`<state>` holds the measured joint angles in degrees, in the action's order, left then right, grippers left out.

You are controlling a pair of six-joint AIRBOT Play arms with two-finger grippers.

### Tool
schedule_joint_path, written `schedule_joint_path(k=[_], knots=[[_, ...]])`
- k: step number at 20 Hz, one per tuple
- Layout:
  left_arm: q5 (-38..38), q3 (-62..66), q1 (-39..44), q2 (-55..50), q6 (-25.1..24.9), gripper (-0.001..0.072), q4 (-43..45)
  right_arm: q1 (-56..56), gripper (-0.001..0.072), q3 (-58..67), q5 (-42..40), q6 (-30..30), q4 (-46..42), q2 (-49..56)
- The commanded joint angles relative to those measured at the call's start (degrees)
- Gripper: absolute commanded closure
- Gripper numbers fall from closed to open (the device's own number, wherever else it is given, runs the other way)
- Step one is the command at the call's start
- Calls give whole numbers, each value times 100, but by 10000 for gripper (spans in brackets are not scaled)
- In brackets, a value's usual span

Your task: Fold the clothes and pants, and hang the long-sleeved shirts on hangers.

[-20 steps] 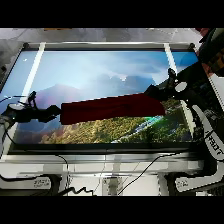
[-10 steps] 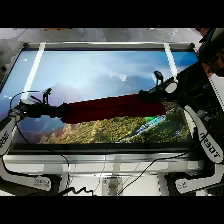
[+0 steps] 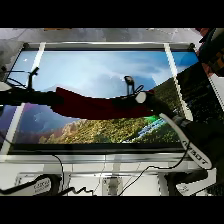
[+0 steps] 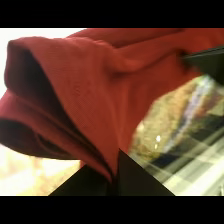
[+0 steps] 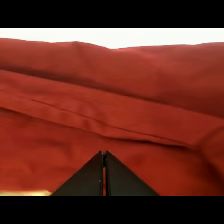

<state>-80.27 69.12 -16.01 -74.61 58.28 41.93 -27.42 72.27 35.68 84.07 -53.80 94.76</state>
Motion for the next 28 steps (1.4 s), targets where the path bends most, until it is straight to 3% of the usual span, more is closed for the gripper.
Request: schedule_joint_path(k=[1, 9, 15, 19, 22, 26, 28], knots=[[-581, 81, -127, 920, 483, 692, 9, -774, 695, 422, -238, 251, 846, 498], [-286, 76, -109, 1241, 586, 691, -28, -1875, 695, 1355, -184, 398, 1637, 1123], [776, 63, 507, 1117, 1224, 691, -46, -435, 695, 1357, 1010, 391, 516, 752], [2363, 63, 2155, 533, 1462, 692, -111, 1379, 695, 1355, 2157, 282, 15, 136], [4310, 66, 3692, -249, 1460, 692, -756, 2603, 695, 1355, 3027, -219, -17, -201], [6793, 83, 5274, -1392, 1464, 692, -1412, 3764, 695, 1355, 3724, -273, -26, -345], [7066, 195, 5646, -1790, 1462, 687, -1823, 4039, 695, 1353, 3768, -275, -157, -345]])
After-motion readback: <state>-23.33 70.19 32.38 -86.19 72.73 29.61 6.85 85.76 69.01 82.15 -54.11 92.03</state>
